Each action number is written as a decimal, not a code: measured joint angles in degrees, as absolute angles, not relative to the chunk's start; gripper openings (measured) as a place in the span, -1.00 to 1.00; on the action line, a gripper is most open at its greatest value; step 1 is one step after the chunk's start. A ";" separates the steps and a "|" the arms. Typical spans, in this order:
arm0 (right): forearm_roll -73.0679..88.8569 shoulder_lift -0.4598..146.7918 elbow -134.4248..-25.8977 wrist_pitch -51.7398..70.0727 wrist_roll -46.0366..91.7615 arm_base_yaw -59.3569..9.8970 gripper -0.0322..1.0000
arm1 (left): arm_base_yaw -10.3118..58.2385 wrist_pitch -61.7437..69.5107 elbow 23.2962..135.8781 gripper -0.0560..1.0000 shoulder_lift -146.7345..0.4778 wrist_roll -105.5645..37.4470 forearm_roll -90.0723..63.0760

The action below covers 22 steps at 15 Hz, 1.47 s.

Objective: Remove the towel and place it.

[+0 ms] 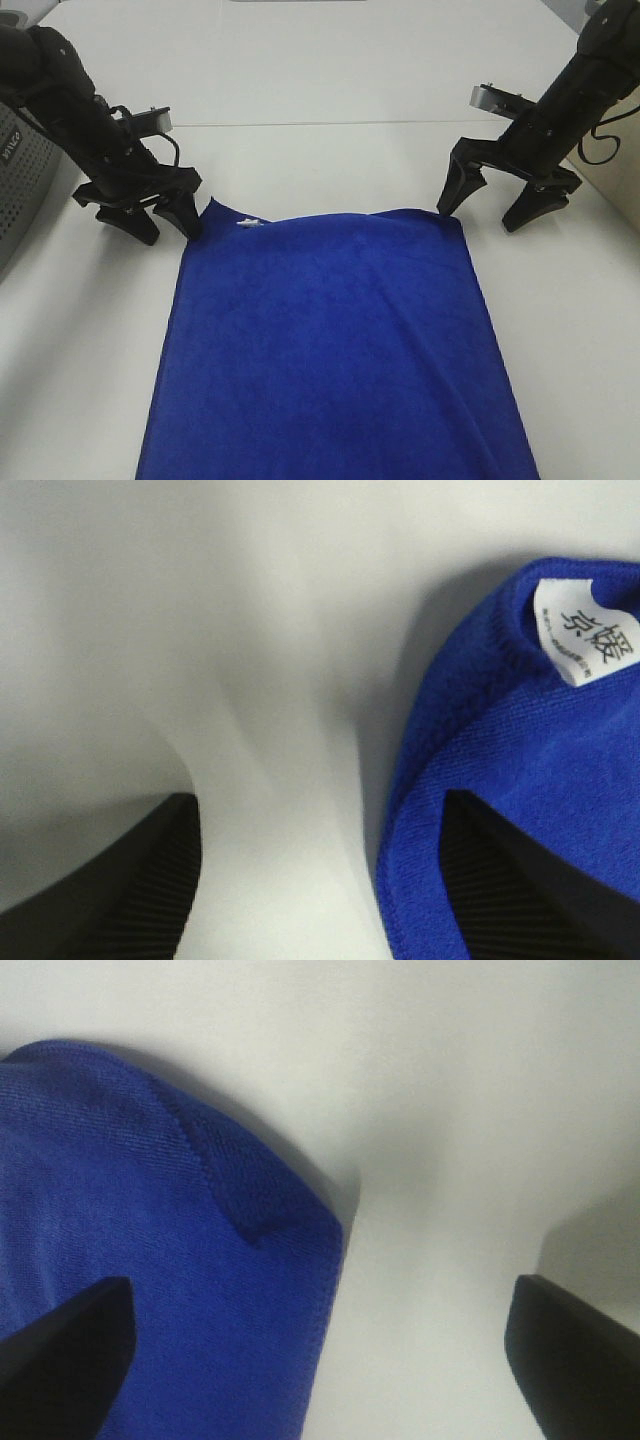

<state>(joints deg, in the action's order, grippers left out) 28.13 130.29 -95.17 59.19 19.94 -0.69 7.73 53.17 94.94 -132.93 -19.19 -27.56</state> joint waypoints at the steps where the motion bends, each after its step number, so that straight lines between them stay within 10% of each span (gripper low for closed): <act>1: 28.53 130.81 -95.23 59.13 20.17 -0.69 0.94 | 7.73 52.88 94.94 0.33 -132.98 -19.19 -28.02; 22: 31.23 133.50 -96.26 53.51 21.60 -8.14 0.81 | 13.58 47.38 95.74 0.29 -134.07 -21.72 -34.38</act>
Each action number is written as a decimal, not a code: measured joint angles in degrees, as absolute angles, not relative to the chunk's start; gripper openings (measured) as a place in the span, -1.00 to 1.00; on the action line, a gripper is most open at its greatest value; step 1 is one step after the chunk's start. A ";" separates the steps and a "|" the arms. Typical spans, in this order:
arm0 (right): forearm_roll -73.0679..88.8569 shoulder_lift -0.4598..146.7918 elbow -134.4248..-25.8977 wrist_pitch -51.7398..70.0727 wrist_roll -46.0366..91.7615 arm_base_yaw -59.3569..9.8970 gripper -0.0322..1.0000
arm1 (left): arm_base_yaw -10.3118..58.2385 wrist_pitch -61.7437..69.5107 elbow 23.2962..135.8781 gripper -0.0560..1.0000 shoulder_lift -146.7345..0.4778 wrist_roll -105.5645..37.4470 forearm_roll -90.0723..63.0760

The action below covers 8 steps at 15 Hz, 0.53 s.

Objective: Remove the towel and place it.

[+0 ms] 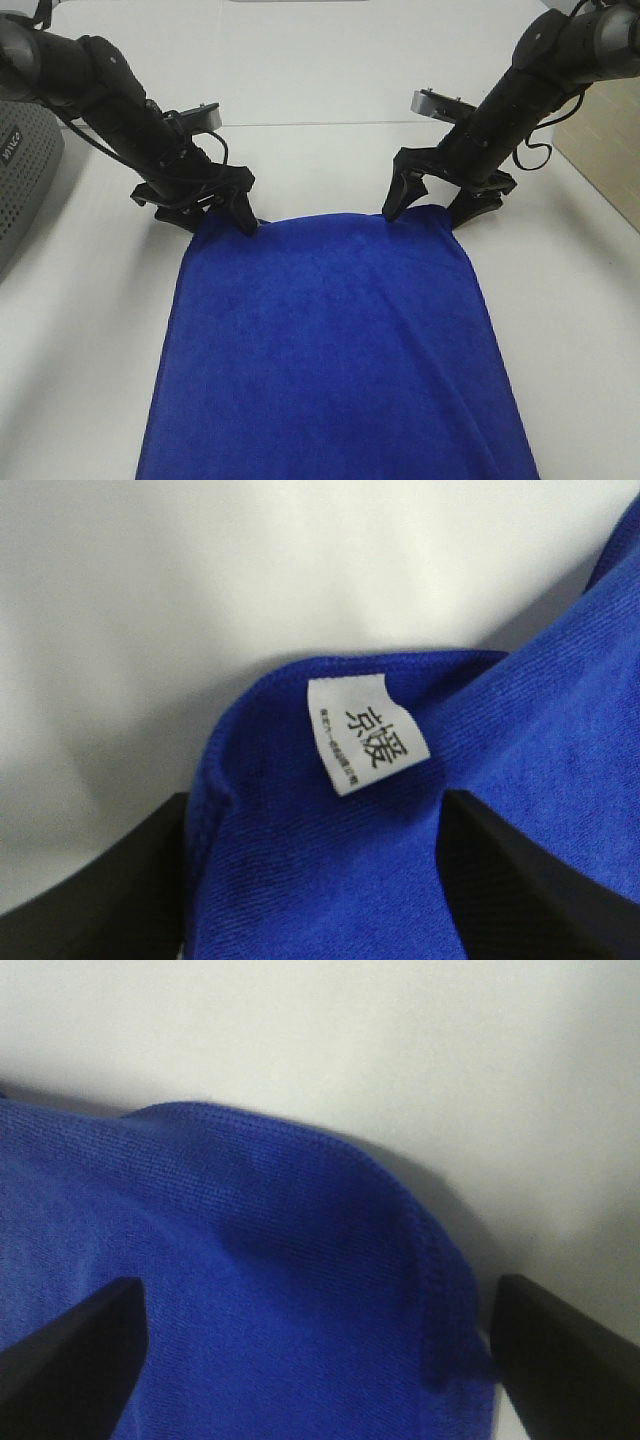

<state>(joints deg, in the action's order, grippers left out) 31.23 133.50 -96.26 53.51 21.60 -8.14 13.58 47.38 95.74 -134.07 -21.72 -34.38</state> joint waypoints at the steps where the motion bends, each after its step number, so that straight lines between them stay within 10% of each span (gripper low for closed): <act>1: 30.60 133.50 -96.31 53.46 21.60 -8.14 0.73 | 13.58 47.33 95.74 0.22 -134.19 -21.72 -34.43; 4: 28.30 133.79 -96.31 52.88 21.60 -8.19 0.32 | 13.58 46.29 95.74 -0.17 -134.42 -21.72 -33.98; 8: 27.79 134.65 -96.26 51.74 21.89 -8.19 -0.72 | 13.58 44.35 95.74 -0.85 -134.53 -21.94 -33.35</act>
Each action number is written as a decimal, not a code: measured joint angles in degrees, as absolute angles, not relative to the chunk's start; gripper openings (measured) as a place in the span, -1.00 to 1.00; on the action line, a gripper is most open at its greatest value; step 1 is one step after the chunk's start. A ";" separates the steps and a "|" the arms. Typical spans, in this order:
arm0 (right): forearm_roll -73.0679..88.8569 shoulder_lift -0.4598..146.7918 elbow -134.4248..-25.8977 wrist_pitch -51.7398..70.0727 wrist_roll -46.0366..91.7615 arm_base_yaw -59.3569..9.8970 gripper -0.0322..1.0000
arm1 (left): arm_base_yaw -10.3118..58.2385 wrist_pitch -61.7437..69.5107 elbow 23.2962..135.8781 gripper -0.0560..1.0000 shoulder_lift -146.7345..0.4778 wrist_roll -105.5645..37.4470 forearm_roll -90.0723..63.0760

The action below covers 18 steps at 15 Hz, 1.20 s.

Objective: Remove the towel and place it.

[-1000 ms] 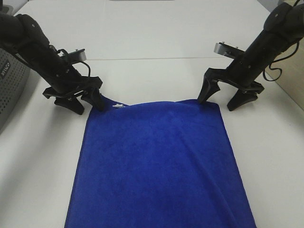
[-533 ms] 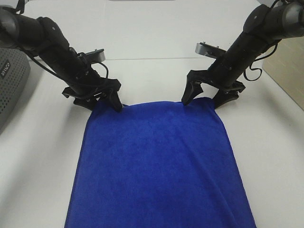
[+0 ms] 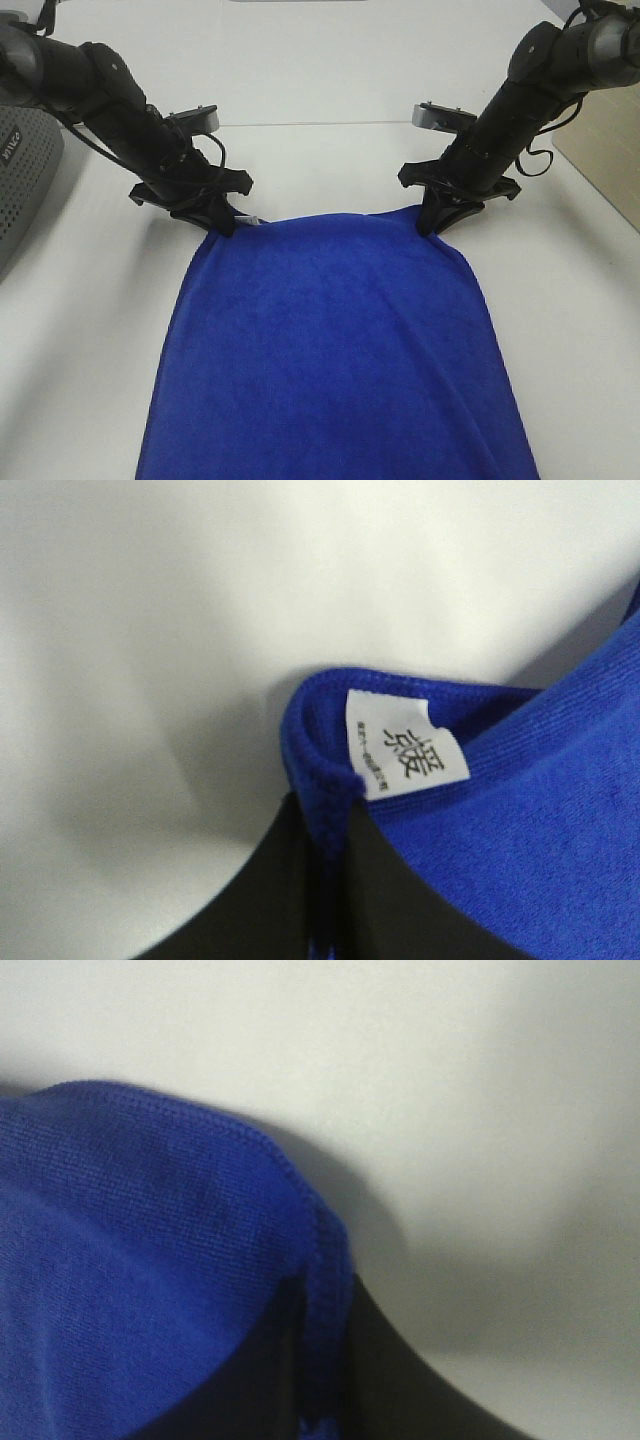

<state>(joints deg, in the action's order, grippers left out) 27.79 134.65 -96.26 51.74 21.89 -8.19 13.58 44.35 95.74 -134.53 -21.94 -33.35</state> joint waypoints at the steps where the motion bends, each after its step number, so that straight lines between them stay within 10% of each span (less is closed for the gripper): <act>1: 27.79 134.65 -96.26 51.74 22.23 -8.19 -0.89 | 13.58 43.83 95.74 -0.88 -134.53 -22.17 -33.06; 18: 22.86 134.47 -112.01 42.63 24.87 -8.25 -0.90 | 13.58 17.42 98.84 -0.89 -134.53 -22.40 -32.83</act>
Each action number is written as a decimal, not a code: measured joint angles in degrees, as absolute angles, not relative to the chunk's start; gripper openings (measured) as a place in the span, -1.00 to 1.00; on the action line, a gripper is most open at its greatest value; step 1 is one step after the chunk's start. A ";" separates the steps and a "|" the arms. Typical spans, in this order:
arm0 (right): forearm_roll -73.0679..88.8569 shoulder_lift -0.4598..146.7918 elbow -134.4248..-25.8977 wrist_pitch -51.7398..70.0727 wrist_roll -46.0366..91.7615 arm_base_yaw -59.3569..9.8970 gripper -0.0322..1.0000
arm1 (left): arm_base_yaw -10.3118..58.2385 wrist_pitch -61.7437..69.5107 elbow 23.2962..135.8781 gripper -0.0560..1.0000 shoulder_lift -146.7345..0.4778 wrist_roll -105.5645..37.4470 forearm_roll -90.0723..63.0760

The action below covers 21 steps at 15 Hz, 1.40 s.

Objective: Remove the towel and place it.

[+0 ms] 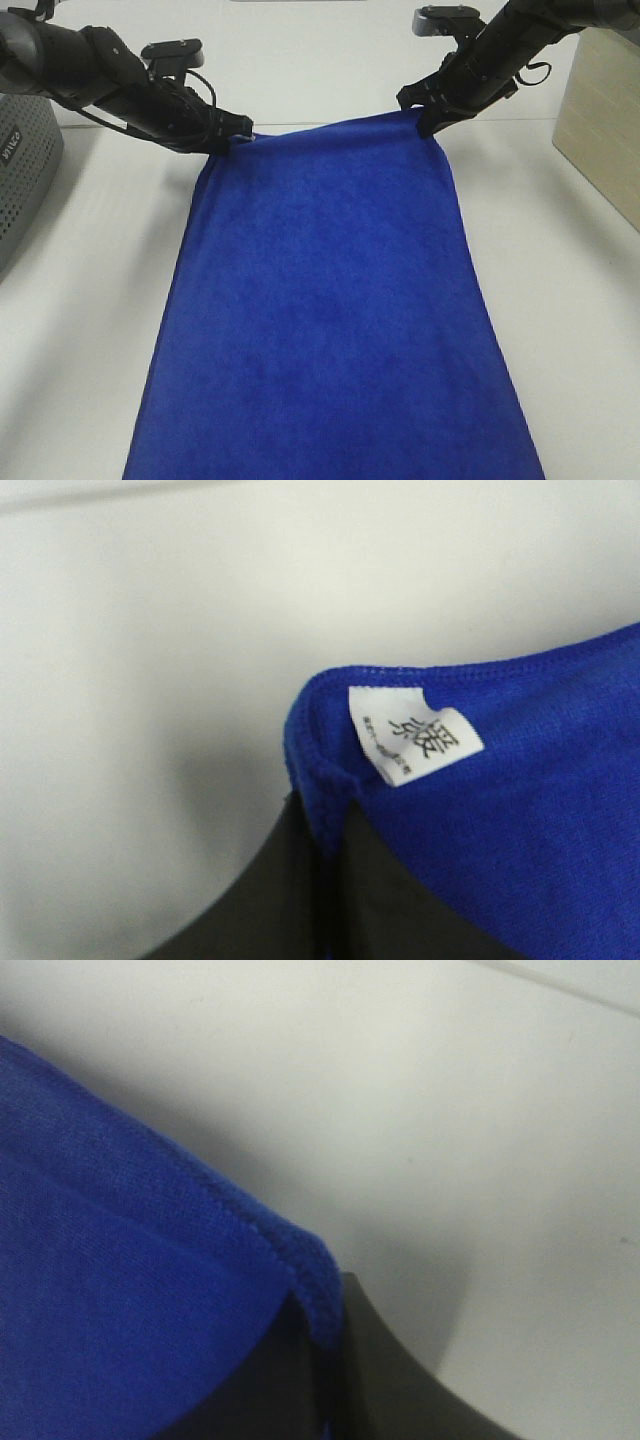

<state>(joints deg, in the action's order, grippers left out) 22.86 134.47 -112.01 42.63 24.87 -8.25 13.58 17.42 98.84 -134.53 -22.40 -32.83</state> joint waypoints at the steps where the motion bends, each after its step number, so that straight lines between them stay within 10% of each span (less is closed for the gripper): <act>1: 22.86 134.47 -112.01 40.51 24.87 -8.25 -0.90 | 13.58 14.32 98.89 -0.89 -134.53 -22.86 -32.83; 21: 31.05 140.03 -112.01 15.64 36.78 -8.82 -0.90 | 13.69 -3.50 105.83 -0.89 -140.66 -28.76 -27.04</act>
<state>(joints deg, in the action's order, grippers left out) 31.05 140.03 -112.01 15.64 36.78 -8.82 13.69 -3.50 105.83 -140.66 -28.76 -27.04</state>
